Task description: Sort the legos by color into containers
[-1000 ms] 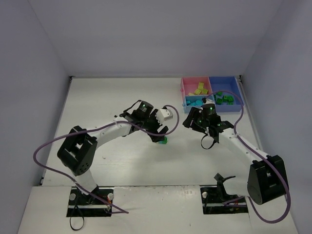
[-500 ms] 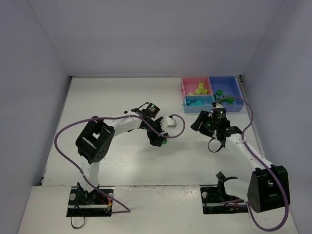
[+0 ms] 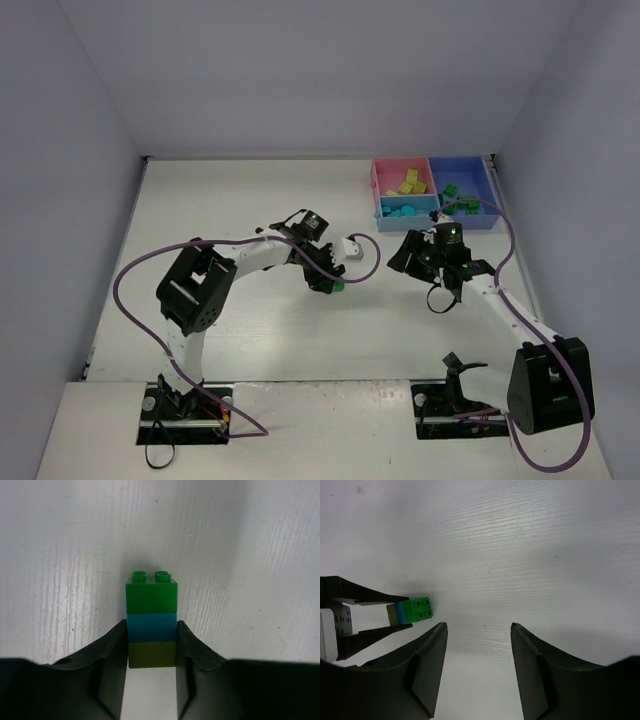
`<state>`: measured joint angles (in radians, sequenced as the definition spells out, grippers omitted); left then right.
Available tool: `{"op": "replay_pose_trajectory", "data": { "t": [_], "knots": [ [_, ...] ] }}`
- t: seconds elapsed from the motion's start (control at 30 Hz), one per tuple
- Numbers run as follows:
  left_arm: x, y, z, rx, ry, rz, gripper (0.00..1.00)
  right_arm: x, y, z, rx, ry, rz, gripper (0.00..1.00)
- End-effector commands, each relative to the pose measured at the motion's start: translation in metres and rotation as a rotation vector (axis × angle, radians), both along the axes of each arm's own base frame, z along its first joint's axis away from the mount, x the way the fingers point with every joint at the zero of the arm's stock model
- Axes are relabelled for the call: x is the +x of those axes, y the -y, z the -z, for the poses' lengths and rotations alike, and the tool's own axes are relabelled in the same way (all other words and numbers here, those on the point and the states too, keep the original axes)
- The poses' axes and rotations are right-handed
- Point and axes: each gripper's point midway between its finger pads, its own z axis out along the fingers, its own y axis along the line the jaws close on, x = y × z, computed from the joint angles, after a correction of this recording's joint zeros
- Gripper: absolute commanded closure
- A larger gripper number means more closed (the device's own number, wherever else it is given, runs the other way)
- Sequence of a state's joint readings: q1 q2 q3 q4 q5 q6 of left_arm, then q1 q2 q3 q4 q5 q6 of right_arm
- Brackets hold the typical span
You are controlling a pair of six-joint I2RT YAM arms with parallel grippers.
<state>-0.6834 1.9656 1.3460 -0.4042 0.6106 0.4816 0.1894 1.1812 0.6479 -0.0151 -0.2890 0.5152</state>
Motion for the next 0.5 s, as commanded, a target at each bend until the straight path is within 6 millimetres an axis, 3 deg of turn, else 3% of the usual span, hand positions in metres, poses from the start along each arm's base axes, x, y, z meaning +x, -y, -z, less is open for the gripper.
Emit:
{"op": "replay_pose_trajectory", "data": {
  "t": [0.0,0.07,0.17,0.2,0.27,0.3,0.4,0.47],
  "knots": [
    [0.003,0.014,-0.034,-0.098,0.033,0.005,0.84,0.01,-0.011,-0.015,0.04,0.058,-0.066,0.5],
    [0.003,0.016,-0.046,-0.124,0.044,-0.013,1.0,0.011,-0.021,-0.021,0.078,0.059,-0.113,0.5],
    [0.004,0.018,-0.082,-0.213,0.111,-0.044,1.0,0.011,-0.04,-0.038,0.157,0.075,-0.211,0.47],
    [0.003,0.017,-0.109,-0.262,0.16,-0.051,1.0,0.012,-0.046,-0.044,0.178,0.081,-0.237,0.45],
    [0.003,0.014,-0.128,-0.309,0.223,-0.067,1.0,0.017,-0.057,-0.06,0.224,0.097,-0.286,0.4],
    [0.001,0.011,-0.152,-0.352,0.271,-0.076,1.0,0.013,-0.067,-0.07,0.268,0.097,-0.332,0.35],
    [-0.003,0.004,-0.185,-0.406,0.352,-0.089,1.0,0.016,-0.085,-0.097,0.328,0.123,-0.397,0.32],
    [-0.008,0.0,-0.194,-0.411,0.362,-0.091,1.0,0.015,-0.098,-0.109,0.345,0.134,-0.437,0.32]
  ]
}}
